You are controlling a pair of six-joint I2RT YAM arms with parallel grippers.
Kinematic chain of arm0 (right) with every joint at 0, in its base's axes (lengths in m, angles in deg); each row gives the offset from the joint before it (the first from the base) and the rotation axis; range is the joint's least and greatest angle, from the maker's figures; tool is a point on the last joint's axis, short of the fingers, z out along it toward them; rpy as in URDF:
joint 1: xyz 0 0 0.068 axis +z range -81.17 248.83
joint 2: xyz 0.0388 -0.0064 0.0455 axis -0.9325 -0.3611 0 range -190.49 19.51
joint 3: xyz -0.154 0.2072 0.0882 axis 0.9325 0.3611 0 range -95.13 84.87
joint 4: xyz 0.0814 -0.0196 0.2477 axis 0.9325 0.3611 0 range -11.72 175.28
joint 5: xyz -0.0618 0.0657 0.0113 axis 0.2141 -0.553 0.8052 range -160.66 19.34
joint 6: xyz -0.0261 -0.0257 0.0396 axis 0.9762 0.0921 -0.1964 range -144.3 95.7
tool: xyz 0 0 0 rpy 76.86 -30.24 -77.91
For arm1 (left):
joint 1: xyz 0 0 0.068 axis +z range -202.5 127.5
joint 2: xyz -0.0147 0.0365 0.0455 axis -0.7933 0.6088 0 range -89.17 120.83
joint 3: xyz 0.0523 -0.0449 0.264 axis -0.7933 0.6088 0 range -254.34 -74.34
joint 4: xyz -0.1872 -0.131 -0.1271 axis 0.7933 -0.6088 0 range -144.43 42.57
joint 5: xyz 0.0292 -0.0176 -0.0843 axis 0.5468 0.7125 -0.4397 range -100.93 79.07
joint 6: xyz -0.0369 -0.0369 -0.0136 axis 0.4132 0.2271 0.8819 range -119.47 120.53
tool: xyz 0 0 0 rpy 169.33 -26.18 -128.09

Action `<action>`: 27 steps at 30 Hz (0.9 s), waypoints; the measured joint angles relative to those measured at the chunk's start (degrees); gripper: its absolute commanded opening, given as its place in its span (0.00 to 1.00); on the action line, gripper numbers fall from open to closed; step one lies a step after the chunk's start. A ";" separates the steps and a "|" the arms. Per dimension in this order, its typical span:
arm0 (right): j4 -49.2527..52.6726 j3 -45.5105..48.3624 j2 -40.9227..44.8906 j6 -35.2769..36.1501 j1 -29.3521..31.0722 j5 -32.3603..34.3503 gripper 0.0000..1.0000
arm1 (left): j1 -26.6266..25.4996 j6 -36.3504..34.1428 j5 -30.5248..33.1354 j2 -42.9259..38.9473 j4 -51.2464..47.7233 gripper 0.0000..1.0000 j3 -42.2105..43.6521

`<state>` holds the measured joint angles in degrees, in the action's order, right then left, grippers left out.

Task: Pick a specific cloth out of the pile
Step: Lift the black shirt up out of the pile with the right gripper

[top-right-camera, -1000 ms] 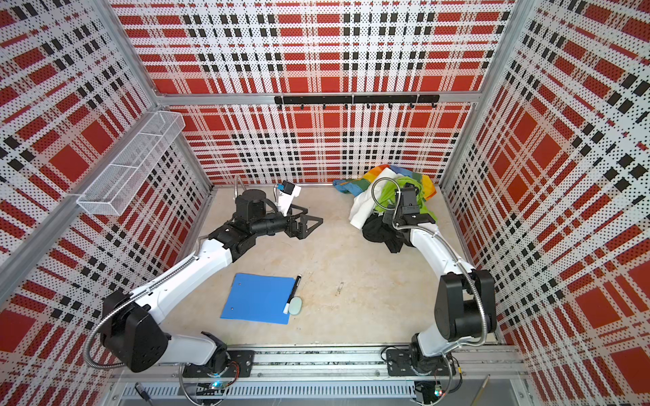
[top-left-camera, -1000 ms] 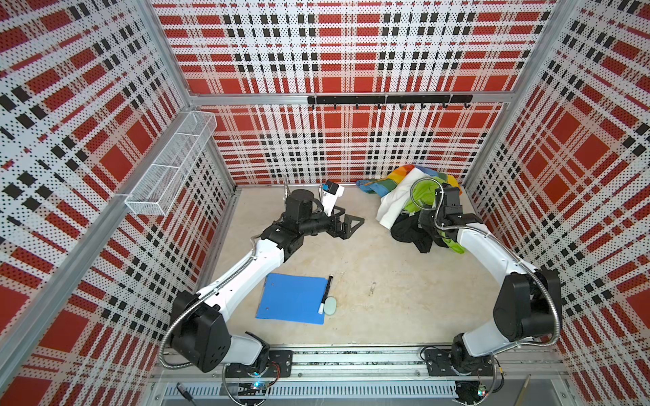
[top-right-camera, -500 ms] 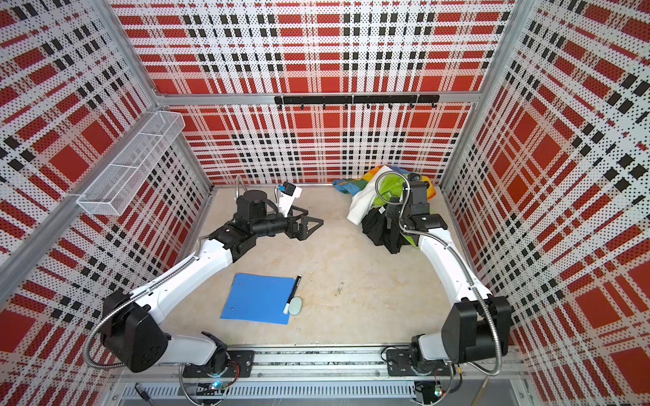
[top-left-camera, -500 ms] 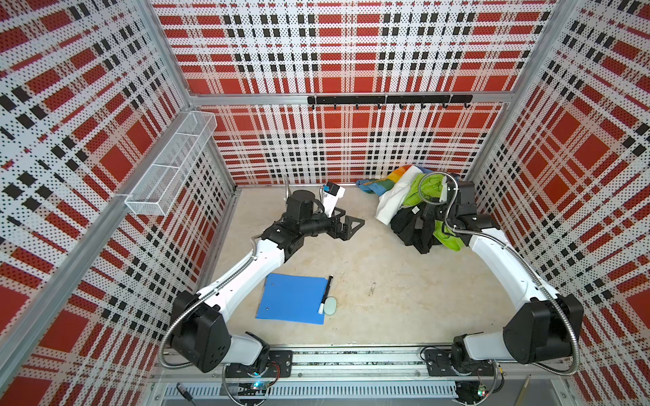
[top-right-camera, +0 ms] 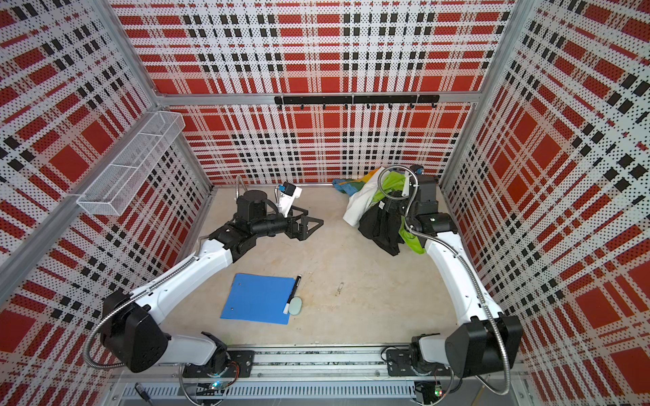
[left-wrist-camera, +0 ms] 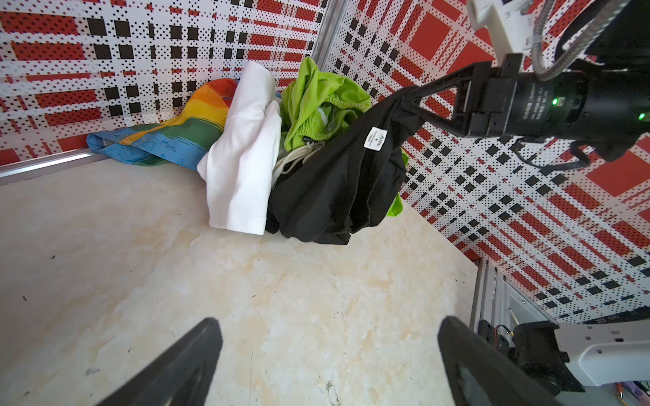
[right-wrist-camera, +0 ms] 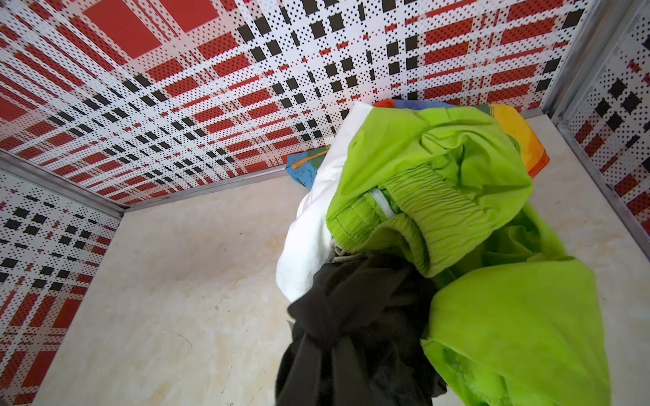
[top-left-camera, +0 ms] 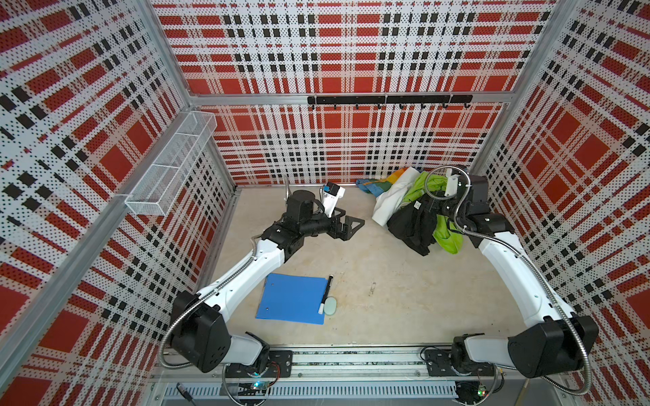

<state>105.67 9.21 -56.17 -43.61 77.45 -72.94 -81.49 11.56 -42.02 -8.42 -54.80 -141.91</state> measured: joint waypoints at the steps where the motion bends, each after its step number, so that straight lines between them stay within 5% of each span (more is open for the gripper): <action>1: 0.15 -0.20 0.17 -0.02 0.00 0.20 0.04 | 0.00 0.00 -0.02 0.00 0.02 0.99 0.00; 27: -4.02 -7.78 5.57 -5.11 0.04 -10.05 0.04 | 2.10 1.88 -5.20 -2.62 5.75 0.99 1.77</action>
<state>101.65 1.43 -50.59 -48.72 77.50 -83.00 -79.39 13.44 -47.22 -11.04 -49.06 -140.14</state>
